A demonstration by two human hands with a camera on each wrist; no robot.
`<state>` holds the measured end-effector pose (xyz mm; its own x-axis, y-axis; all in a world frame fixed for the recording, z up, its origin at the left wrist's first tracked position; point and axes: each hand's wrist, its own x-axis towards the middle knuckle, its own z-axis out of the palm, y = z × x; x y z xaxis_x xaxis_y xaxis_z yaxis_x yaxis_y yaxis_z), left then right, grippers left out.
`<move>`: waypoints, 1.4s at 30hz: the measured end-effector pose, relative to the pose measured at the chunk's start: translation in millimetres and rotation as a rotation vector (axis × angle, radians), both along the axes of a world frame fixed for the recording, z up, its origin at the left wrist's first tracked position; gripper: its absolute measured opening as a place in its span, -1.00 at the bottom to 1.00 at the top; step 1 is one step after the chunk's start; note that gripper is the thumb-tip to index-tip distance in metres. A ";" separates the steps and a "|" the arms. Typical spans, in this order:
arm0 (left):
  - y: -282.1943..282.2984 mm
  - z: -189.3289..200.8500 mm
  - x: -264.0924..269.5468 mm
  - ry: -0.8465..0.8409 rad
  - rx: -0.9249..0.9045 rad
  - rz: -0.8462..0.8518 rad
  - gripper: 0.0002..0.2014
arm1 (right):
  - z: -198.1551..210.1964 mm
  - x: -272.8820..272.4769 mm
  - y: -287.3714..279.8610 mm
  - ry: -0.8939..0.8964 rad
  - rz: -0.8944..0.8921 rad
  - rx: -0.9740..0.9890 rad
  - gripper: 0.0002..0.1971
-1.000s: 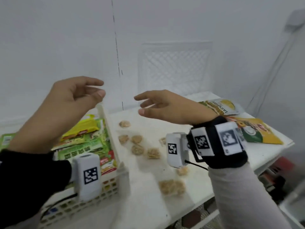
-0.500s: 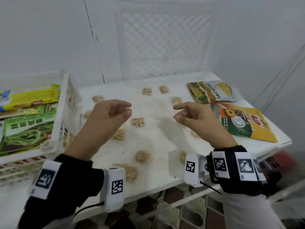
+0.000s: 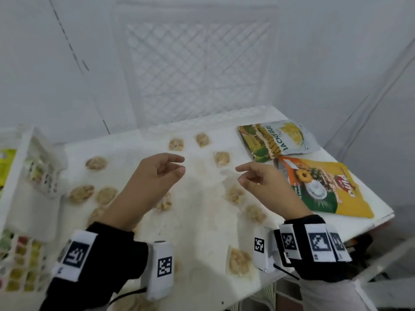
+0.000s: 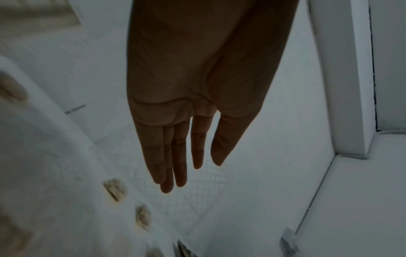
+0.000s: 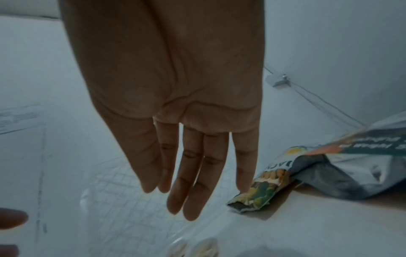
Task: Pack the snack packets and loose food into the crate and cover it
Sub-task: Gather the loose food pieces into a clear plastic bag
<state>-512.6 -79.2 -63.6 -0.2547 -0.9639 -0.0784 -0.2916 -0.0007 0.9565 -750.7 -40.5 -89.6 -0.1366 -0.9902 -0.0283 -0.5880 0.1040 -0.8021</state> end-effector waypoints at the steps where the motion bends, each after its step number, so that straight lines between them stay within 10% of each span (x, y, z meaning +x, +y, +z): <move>1: -4.0 -0.3 -7.8 0.007 0.014 -0.022 -0.84 | -0.8 -6.9 -0.9 0.002 -0.012 0.004 -0.80; 20: -88.7 -27.0 -216.7 0.092 0.448 0.048 -0.39 | 3.6 -242.7 -126.3 0.147 -0.203 0.267 -0.47; 31: -78.1 -17.0 -231.3 0.266 0.468 0.310 -0.91 | 4.7 -265.4 -128.5 -0.276 -0.171 0.086 -0.78; 42: -34.1 40.2 -149.3 0.607 0.209 0.561 -0.70 | 37.6 -167.5 -101.7 -0.629 0.020 -0.064 -0.80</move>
